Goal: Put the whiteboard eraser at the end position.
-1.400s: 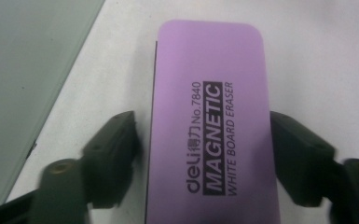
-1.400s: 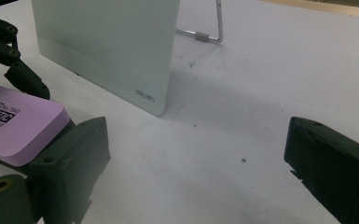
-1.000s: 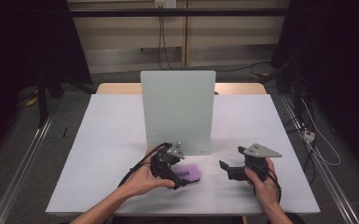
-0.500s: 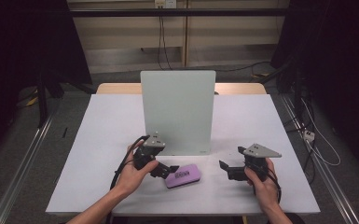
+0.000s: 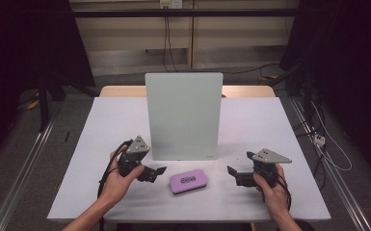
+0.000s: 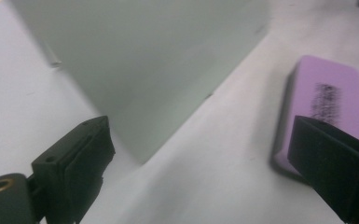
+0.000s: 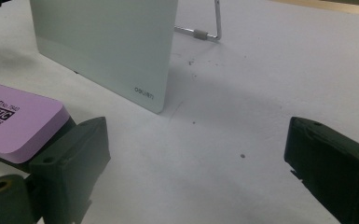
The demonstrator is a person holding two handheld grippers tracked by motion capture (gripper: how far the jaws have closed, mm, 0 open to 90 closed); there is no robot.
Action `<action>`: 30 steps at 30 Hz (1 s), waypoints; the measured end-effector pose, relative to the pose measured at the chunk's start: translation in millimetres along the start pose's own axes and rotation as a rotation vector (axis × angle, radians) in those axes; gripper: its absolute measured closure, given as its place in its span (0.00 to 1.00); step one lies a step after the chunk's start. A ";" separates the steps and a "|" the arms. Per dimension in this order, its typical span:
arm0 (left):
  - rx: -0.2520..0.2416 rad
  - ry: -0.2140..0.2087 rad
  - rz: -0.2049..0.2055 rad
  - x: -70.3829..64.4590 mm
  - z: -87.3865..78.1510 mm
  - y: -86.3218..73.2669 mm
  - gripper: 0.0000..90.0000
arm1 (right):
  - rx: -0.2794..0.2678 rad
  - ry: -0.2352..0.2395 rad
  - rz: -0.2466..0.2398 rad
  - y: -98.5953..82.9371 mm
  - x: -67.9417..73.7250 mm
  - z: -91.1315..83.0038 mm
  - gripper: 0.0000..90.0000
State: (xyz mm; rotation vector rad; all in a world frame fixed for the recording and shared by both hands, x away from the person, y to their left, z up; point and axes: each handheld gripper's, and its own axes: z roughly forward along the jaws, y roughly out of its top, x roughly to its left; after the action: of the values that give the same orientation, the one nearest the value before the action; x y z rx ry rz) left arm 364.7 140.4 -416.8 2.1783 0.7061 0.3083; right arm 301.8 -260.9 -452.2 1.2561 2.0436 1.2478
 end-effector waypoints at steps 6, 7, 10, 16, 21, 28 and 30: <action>-0.041 0.020 -0.063 12.3 -12.9 -10.9 0.07 | 0.000 -0.002 0.001 -0.2 0.2 0.0 0.08; -0.044 0.026 -0.067 13.9 -15.1 -12.2 0.07 | 0.000 -0.003 -0.001 -0.2 0.2 0.1 0.08; -0.047 0.046 -0.080 17.1 -21.4 -15.5 0.07 | 0.001 -0.003 0.000 -0.3 0.3 0.1 0.08; -0.077 0.071 -0.118 23.9 -33.3 -26.2 0.06 | 0.002 -0.005 0.006 -0.5 -0.1 -0.6 0.08; -0.102 0.080 -0.179 30.7 -39.7 -37.7 0.06 | 0.003 -0.005 0.005 -0.6 -0.1 -0.6 0.08; -0.115 0.102 -0.199 34.3 -47.2 -51.4 0.06 | 0.004 -0.010 0.006 -1.4 -0.8 -1.3 0.08; -0.130 0.107 -0.212 33.3 -46.9 -56.8 0.06 | 0.005 -0.012 0.007 -1.7 -0.8 -1.6 0.08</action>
State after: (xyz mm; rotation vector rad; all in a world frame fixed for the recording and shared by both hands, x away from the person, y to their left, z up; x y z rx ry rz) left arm 349.6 218.7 -430.6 1.9556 0.9428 0.3520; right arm 300.2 -262.7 -452.9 1.2709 2.0372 1.2357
